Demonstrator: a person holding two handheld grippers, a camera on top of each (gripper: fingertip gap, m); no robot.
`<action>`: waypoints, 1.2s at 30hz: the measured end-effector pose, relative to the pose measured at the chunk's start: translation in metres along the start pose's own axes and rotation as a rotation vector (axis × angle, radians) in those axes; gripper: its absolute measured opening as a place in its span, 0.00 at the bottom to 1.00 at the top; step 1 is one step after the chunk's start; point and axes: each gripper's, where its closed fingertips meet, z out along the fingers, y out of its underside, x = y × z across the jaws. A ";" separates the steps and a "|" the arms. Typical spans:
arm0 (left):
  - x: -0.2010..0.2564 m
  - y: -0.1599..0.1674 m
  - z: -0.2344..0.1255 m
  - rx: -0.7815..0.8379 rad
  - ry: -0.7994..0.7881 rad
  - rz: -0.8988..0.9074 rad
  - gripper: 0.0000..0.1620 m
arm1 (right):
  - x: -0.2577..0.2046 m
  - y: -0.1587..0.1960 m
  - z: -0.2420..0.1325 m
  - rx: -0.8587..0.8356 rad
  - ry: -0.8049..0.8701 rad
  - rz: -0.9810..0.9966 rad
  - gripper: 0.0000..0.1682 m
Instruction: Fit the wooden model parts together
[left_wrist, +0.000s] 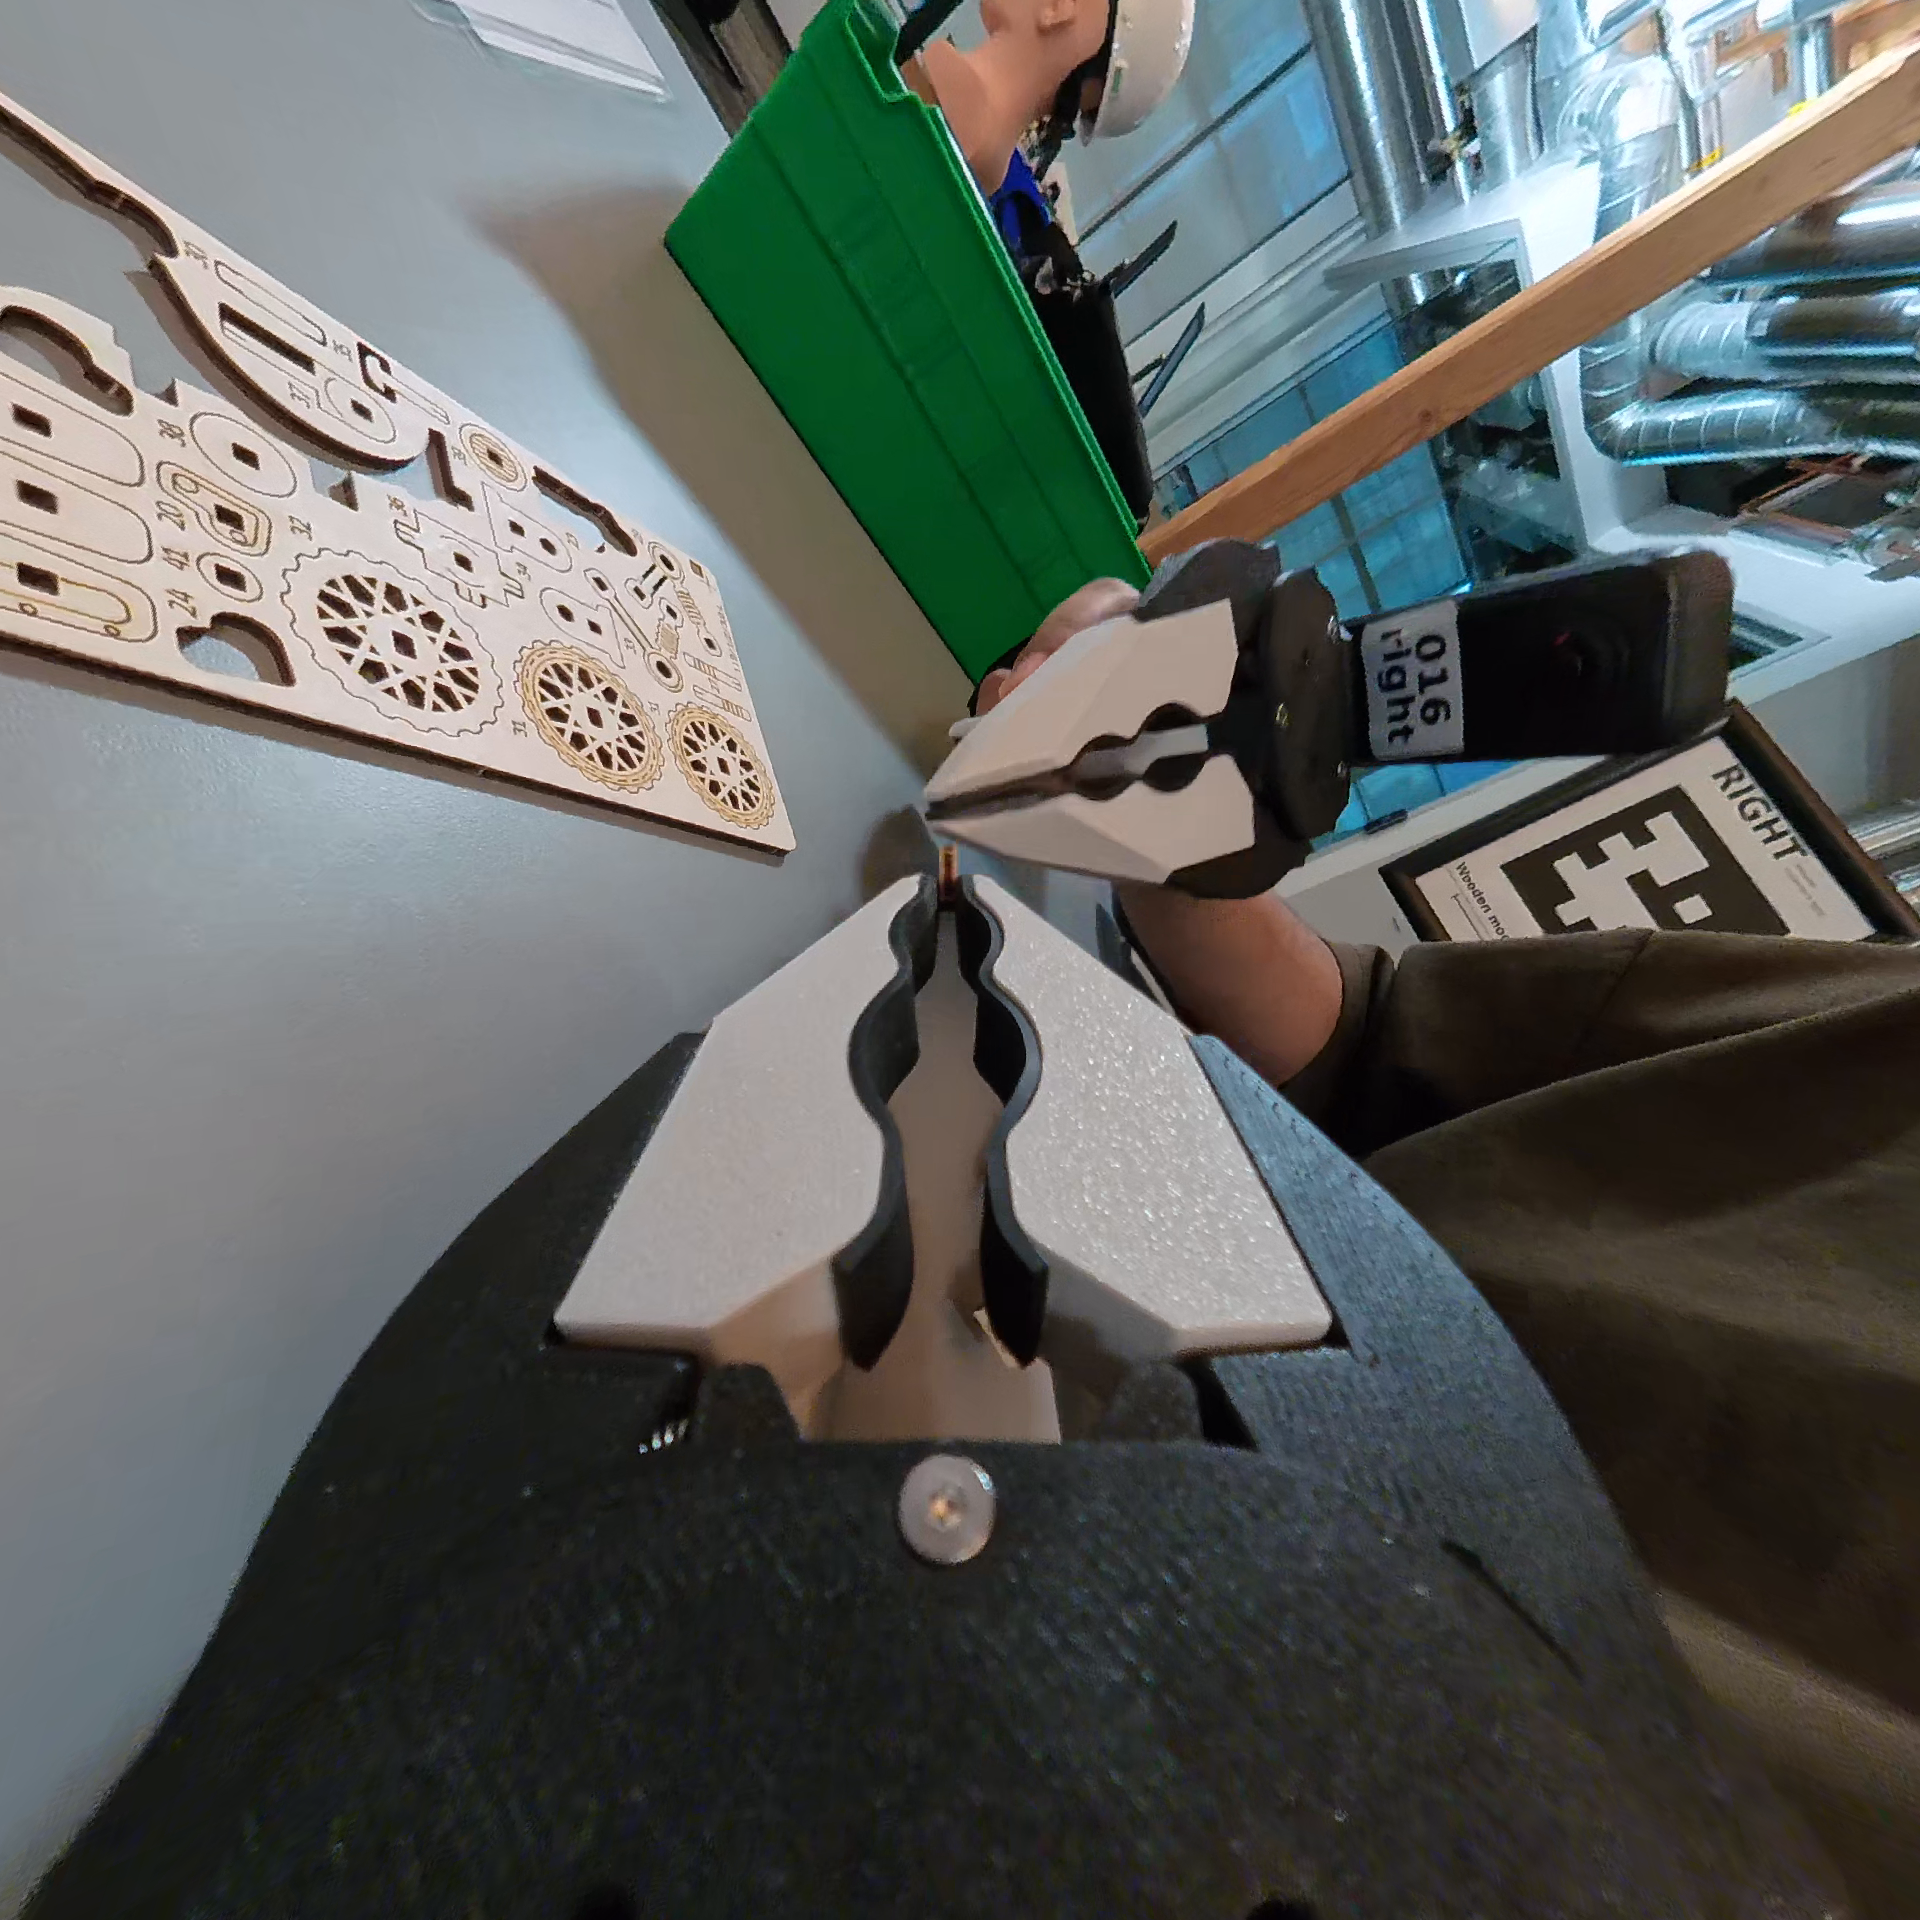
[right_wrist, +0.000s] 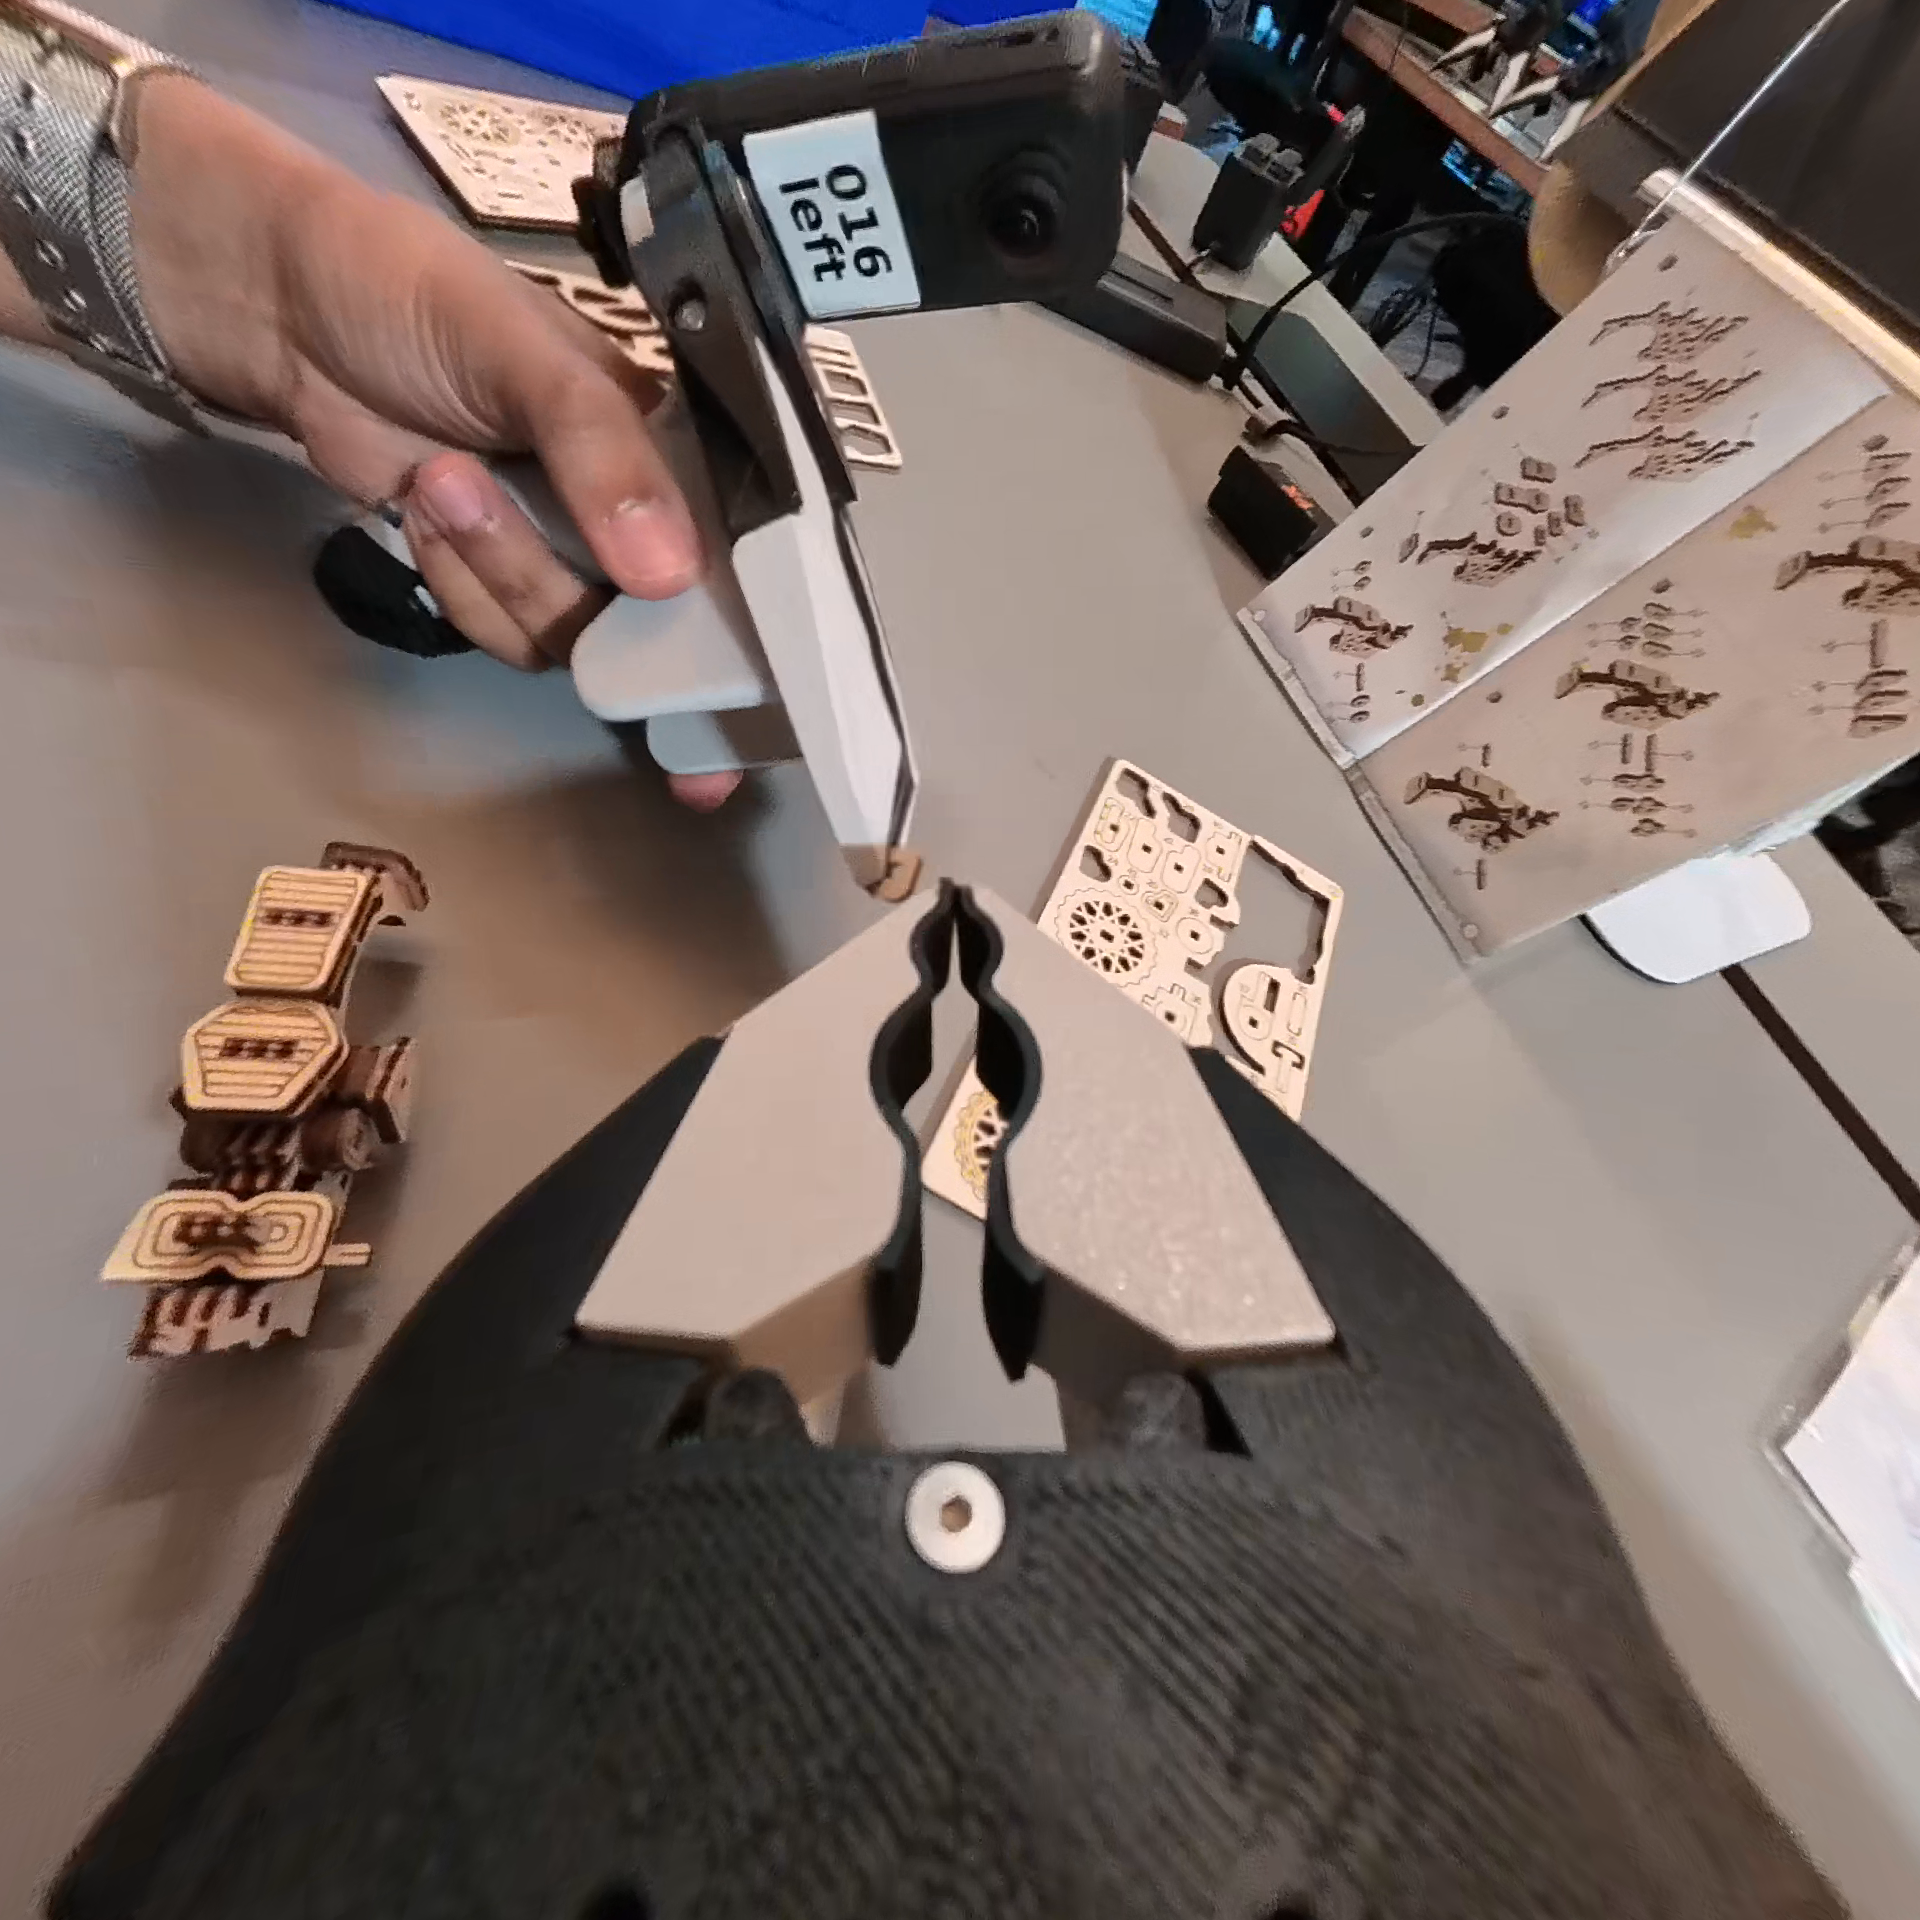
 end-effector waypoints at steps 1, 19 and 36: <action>0.000 0.001 0.001 -0.009 -0.004 0.013 0.01 | 0.000 -0.001 -0.001 0.010 -0.008 0.009 0.00; 0.001 -0.011 -0.005 0.077 0.016 -0.008 0.01 | 0.004 -0.001 -0.002 0.030 -0.007 0.065 0.02; 0.005 -0.007 -0.002 0.047 0.035 0.008 0.01 | -0.006 -0.005 0.002 0.038 -0.032 0.051 0.04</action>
